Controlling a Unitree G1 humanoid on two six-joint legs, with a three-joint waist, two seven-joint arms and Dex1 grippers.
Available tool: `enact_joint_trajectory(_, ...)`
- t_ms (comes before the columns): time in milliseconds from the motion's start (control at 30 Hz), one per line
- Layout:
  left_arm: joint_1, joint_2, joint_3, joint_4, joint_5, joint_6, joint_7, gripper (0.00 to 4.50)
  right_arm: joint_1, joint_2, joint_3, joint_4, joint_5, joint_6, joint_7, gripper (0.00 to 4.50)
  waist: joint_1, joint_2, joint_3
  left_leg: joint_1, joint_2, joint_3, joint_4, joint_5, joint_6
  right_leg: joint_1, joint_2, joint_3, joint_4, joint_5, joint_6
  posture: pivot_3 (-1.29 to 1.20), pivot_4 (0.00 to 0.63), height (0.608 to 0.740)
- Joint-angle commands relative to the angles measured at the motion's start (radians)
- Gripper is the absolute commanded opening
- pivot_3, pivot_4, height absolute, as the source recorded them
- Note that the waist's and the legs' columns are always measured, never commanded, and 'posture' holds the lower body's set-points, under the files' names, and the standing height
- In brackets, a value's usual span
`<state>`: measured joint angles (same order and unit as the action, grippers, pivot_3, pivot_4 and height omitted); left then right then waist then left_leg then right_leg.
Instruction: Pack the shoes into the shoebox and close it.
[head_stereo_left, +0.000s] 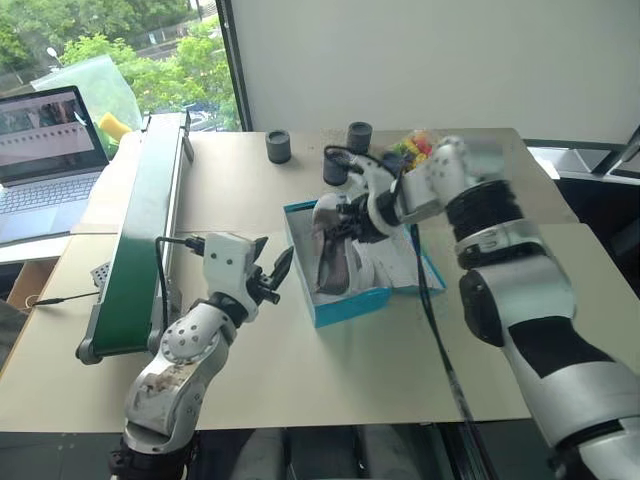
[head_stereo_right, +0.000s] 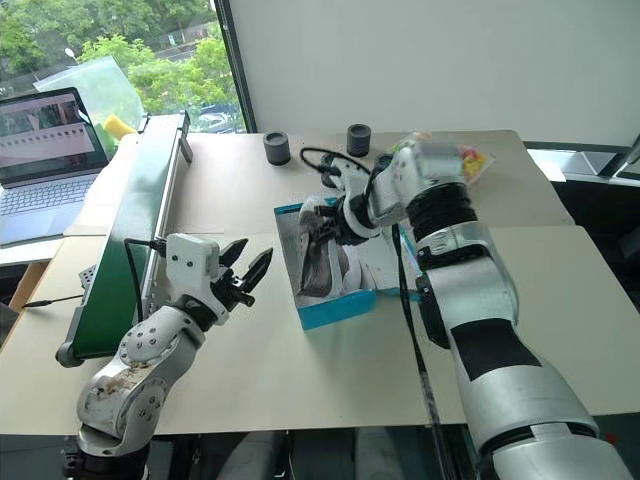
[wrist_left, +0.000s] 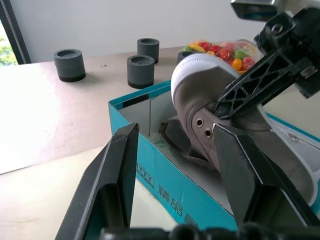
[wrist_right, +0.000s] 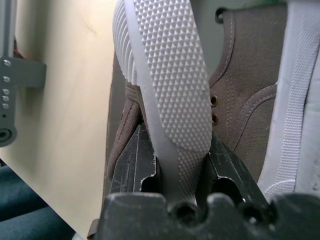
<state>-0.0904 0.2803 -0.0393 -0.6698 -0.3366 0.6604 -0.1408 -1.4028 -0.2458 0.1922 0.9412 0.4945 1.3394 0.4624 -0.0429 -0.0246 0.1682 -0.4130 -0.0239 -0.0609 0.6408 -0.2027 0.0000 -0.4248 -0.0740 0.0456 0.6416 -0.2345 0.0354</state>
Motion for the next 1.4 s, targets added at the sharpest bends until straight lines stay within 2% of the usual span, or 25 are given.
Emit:
enact_joint_trajectory(33,0.033,0.012,-0.021,-0.046,0.009,-0.028,-0.03,2.51,-0.031,0.056,0.066,0.084,-0.104,-0.115,0.114,0.53,-0.002,0.0,0.0,0.0,0.0,0.0,0.0,0.0,0.0,0.0,0.0,0.0,0.0,0.0,0.0,0.0,0.15,0.74)
enact_joint_trajectory(133,0.063,0.048,-0.031,-0.072,-0.015,-0.014,-0.085,2.51,-0.039,0.1,0.09,0.16,-0.178,-0.187,0.171,0.53,-0.002,0.0,0.0,0.0,0.0,0.0,0.0,0.0,0.0,-0.001,0.0,0.0,0.001,0.0,0.0,0.0,0.15,0.74)
enact_joint_trajectory(267,0.156,0.194,0.002,-0.107,-0.084,0.011,-0.253,2.51,-0.055,0.159,0.113,0.234,-0.268,-0.288,0.239,0.53,-0.007,0.001,0.0,0.001,0.0,0.0,0.0,0.0,0.0,-0.001,0.0,0.0,0.001,0.0,0.0,0.0,0.15,0.74)
enact_joint_trajectory(400,0.195,0.283,0.039,-0.105,-0.11,-0.002,-0.335,2.51,-0.071,0.184,0.087,0.278,-0.317,-0.332,0.255,0.53,-0.004,0.002,0.001,0.002,0.001,0.0,0.0,-0.001,-0.001,-0.001,0.0,0.0,0.001,0.0,0.0,0.0,0.15,0.74)
enact_joint_trajectory(500,0.197,0.307,0.06,-0.1,-0.122,-0.007,-0.358,2.51,-0.077,0.197,0.071,0.292,-0.344,-0.348,0.264,0.53,-0.005,0.002,0.001,0.003,0.001,0.0,0.0,-0.001,-0.001,-0.001,0.0,0.0,0.001,0.0,0.0,0.0,0.15,0.74)
enact_joint_trajectory(567,0.183,0.308,0.067,-0.092,-0.121,-0.009,-0.36,2.6,-0.082,0.204,0.044,0.295,-0.345,-0.35,0.252,1.48,-0.005,0.002,0.001,0.003,0.001,0.0,0.0,-0.001,-0.001,0.0,0.0,0.0,0.001,0.0,0.0,0.0,0.15,0.74)
enact_joint_trajectory(700,0.167,0.296,0.054,-0.081,-0.115,-0.005,-0.357,2.6,-0.11,0.209,-0.046,0.285,-0.321,-0.339,0.231,2.75,-0.007,0.002,0.001,0.003,0.001,0.0,0.0,-0.001,-0.001,-0.001,0.0,0.0,0.002,0.0,0.0,0.0,0.15,0.74)
enact_joint_trajectory(867,0.161,0.289,0.039,-0.084,-0.113,-0.004,-0.358,2.6,-0.175,0.19,-0.082,0.25,-0.33,-0.293,0.259,4.46,-0.011,0.002,0.001,0.003,0.001,0.0,-0.001,-0.001,-0.001,-0.001,0.0,0.0,0.002,0.0,-0.001,0.0,0.15,0.74)
enact_joint_trajectory(1100,0.139,0.287,0.035,-0.064,-0.109,-0.008,-0.369,2.6,-0.233,0.111,-0.075,0.126,-0.337,-0.248,0.348,4.48,-0.005,0.002,0.001,0.003,0.001,0.0,-0.001,-0.001,-0.001,0.0,0.0,0.0,0.002,0.0,0.0,0.0,0.15,0.74)
enact_joint_trajectory(1200,0.123,0.281,0.038,-0.052,-0.107,-0.01,-0.368,2.6,-0.157,-0.004,-0.006,-0.108,-0.304,-0.219,0.51,4.48,0.002,0.002,0.001,0.003,0.001,0.0,0.0,-0.001,-0.001,0.0,0.0,-0.001,0.002,0.0,0.0,0.0,0.15,0.74)
enact_joint_trajectory(1300,0.119,0.279,0.046,-0.051,-0.11,-0.01,-0.368,2.6,0.014,-0.169,0.066,-0.467,-0.186,-0.125,0.699,4.48,0.01,0.001,0.001,0.002,0.0,-0.003,0.001,-0.001,-0.001,0.001,-0.001,-0.003,0.0,0.0,0.0,0.0,0.15,0.74)
enact_joint_trajectory(1400,0.113,0.286,0.053,-0.048,-0.11,-0.01,-0.374,2.6,0.205,-0.357,0.087,-0.8,-0.058,-0.073,0.831,3.79,0.013,0.001,0.001,0.001,0.0,-0.004,0.001,-0.002,0.0,0.001,-0.003,-0.003,0.0,-0.001,0.001,0.0,0.15,0.74)
